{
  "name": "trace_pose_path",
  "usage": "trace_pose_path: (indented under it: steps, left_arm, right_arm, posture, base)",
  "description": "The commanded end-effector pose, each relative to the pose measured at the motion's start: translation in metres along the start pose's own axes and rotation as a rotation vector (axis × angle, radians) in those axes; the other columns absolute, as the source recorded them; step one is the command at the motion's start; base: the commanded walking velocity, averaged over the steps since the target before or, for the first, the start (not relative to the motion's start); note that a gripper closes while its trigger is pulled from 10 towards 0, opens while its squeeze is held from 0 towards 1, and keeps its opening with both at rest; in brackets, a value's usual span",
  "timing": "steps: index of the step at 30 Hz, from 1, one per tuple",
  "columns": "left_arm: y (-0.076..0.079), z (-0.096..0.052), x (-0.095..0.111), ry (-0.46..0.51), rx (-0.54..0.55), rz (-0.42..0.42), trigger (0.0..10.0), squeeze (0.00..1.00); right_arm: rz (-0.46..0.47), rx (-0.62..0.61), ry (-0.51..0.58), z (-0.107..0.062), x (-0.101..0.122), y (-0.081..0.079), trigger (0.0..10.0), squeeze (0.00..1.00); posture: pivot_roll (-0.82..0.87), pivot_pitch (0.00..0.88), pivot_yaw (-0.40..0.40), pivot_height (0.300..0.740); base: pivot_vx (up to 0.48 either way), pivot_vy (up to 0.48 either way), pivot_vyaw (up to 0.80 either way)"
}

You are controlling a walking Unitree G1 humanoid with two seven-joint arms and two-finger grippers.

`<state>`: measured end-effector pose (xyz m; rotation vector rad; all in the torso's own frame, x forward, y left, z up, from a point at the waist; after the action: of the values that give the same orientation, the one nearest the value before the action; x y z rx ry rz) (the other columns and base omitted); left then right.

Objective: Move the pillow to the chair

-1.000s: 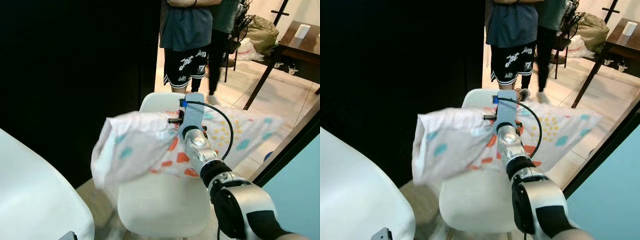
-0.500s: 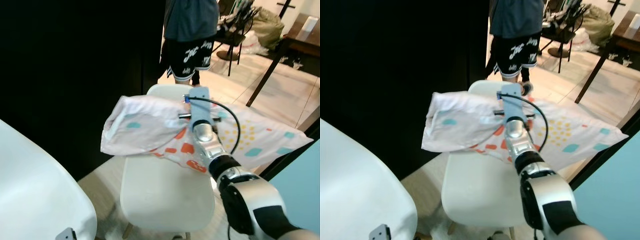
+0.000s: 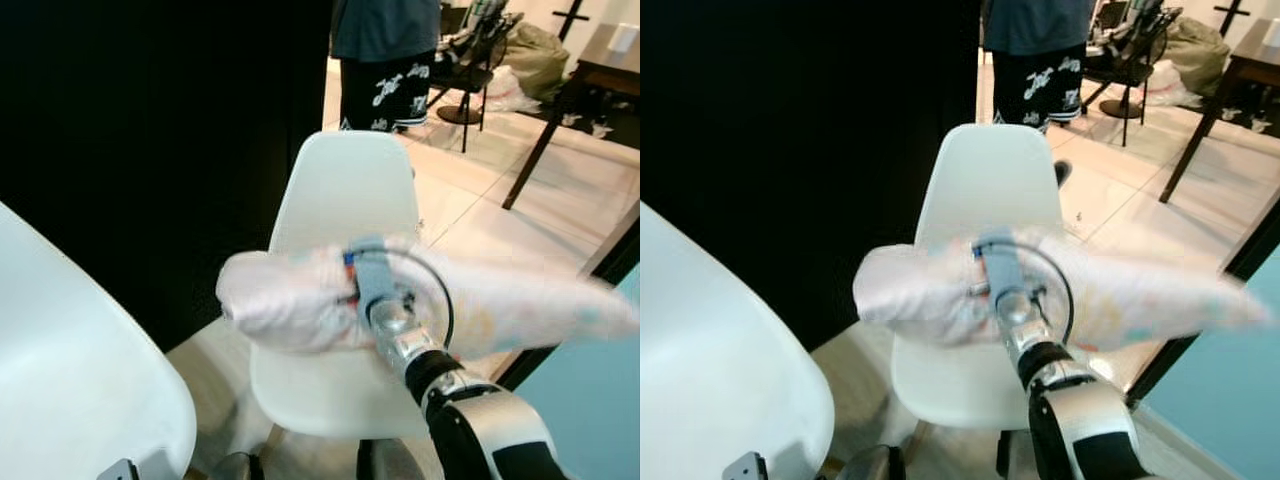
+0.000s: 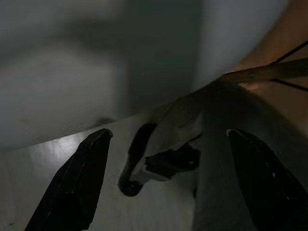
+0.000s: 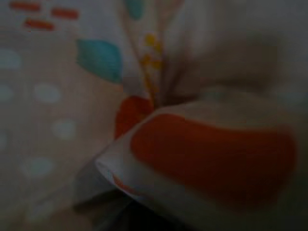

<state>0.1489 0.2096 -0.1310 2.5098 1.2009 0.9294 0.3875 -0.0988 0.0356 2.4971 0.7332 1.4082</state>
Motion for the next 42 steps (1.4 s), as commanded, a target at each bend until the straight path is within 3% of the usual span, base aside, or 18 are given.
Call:
trace_pose_path:
  steps: [1,5,8,9,11,15,18,25,27,36,37,38,39,42]
  left_arm:
    - [-0.003,-0.005,-0.030,-0.108,0.011,0.006,10.0,0.00]
    - [-0.003,-0.006,-0.031,-0.108,0.011,0.003,10.0,0.00]
    - [-0.002,-0.006,-0.034,-0.109,0.006,0.003,10.0,0.00]
    - [-0.002,-0.006,-0.034,-0.109,0.006,0.003,10.0,0.00]
    - [0.002,-0.006,-0.036,-0.105,-0.010,0.004,10.0,0.00]
    - [0.005,-0.005,-0.034,-0.098,-0.025,0.007,10.0,0.00]
    - [0.007,-0.005,-0.032,-0.087,-0.038,0.007,10.0,0.00]
    - [0.013,-0.003,-0.025,-0.060,-0.073,0.002,10.0,0.00]
    - [0.013,-0.002,-0.025,-0.066,-0.072,0.008,10.0,0.00]
    - [0.019,0.000,-0.016,-0.033,-0.103,0.009,10.0,0.00]
    - [0.020,0.001,-0.013,-0.025,-0.109,0.007,10.0,0.00]
    - [0.021,0.001,-0.011,-0.021,-0.112,0.008,10.0,0.00]
    - [0.021,0.002,-0.010,-0.019,-0.109,0.009,10.0,0.00]
    - [0.021,0.002,-0.009,-0.019,-0.107,0.009,10.0,0.00]
  right_arm:
    - [-0.024,0.083,-0.107,-0.002,-0.022,-0.014,10.0,0.00]
    - [-0.038,0.148,-0.143,-0.003,-0.028,-0.024,10.0,0.00]
    - [-0.040,0.271,-0.204,-0.009,-0.044,-0.049,10.0,0.00]
    - [-0.040,0.271,-0.204,-0.009,-0.044,-0.049,10.0,0.00]
    - [0.062,0.349,-0.246,-0.016,-0.057,-0.076,10.0,0.00]
    - [0.108,0.374,-0.285,-0.021,-0.067,-0.090,10.0,0.00]
    - [0.098,0.379,-0.287,-0.022,-0.068,-0.094,10.0,0.00]
    - [0.192,0.442,-0.182,-0.018,-0.040,-0.094,10.0,0.00]
    - [0.194,0.439,-0.182,-0.017,-0.042,-0.086,10.0,0.00]
    - [0.186,0.432,-0.243,-0.019,-0.064,-0.079,10.0,0.00]
    - [0.196,0.433,-0.239,-0.019,-0.064,-0.079,10.0,0.21]
    - [0.213,0.436,-0.231,-0.019,-0.063,-0.079,10.0,0.21]
    - [0.254,0.446,-0.211,-0.019,-0.061,-0.078,10.0,1.00]
    - [0.268,0.452,-0.204,-0.019,-0.060,-0.078,10.0,1.00]
  posture:
    - [0.00,0.128,-0.066,0.610]
    - [0.00,0.134,-0.068,0.610]
    - [0.00,0.146,-0.066,0.610]
    - [0.00,0.146,-0.066,0.610]
    - [0.01,0.157,-0.062,0.610]
    - [0.02,0.167,-0.063,0.610]
    - [0.02,0.167,-0.063,0.610]
    - [0.02,0.170,-0.057,0.610]
    - [0.02,0.167,-0.056,0.610]
    - [0.01,0.156,-0.054,0.610]
    - [0.01,0.155,-0.056,0.610]
    - [0.01,0.155,-0.056,0.610]
    - [0.01,0.152,-0.058,0.610]
    - [0.01,0.152,-0.058,0.610]
  base:
    - [0.000,0.000,0.00]
    - [0.000,0.000,0.00]
    - [0.000,0.000,0.00]
    - [0.000,0.000,0.00]
    - [0.000,0.000,0.00]
    - [0.000,0.000,0.00]
    - [0.000,0.000,0.00]
    - [0.000,0.000,0.00]
    - [0.000,0.000,0.00]
    - [0.000,0.000,0.00]
    - [0.000,0.000,0.00]
    - [0.000,0.000,0.00]
    - [0.000,0.000,0.00]
    - [0.000,0.000,0.00]
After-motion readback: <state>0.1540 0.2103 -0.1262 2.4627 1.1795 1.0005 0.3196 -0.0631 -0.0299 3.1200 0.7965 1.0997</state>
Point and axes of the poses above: a point about 5 cm out from each wrist's last joint towards the gripper, its own z axis pointing out of the wrist towards the gripper, its own x axis along the axis of the wrist's last joint, y = z × x, the point moved 4 cm from there along z, pointing out of the wrist towards the gripper, and after that the axes turned 13 degrees about -z, right-handed, at the moved point
